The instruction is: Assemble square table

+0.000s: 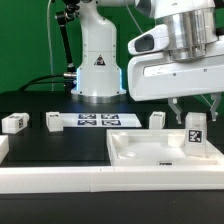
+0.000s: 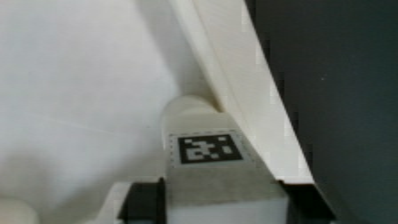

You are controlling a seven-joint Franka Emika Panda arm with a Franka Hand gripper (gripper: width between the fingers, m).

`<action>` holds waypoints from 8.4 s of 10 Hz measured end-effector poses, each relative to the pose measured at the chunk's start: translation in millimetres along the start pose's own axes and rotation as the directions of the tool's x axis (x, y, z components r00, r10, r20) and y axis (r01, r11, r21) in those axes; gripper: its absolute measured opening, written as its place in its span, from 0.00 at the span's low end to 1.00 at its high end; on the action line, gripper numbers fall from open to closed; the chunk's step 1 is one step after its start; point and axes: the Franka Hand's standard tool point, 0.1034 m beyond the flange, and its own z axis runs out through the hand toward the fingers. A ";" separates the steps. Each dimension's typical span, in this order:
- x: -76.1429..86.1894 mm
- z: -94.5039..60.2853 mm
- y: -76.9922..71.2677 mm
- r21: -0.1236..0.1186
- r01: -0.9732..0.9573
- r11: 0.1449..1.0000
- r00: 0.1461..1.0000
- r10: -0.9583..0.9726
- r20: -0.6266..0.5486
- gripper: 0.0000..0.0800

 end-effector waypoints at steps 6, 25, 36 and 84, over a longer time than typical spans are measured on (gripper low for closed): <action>-1.7 0.7 -2.4 0.024 -0.342 0.939 0.940 0.341 0.025 0.37; 1.5 -0.6 -14.0 -0.073 0.836 0.544 0.545 -0.838 -0.012 0.81; 4.0 -1.1 -12.0 -0.074 0.908 0.412 0.413 -0.911 -0.002 0.36; 2.2 -1.6 -6.7 -0.083 0.678 0.730 0.734 -0.678 0.036 0.36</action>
Offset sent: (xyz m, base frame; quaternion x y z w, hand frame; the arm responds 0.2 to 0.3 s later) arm -0.0002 0.0008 -0.0007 -0.0008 0.0020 0.1298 0.9915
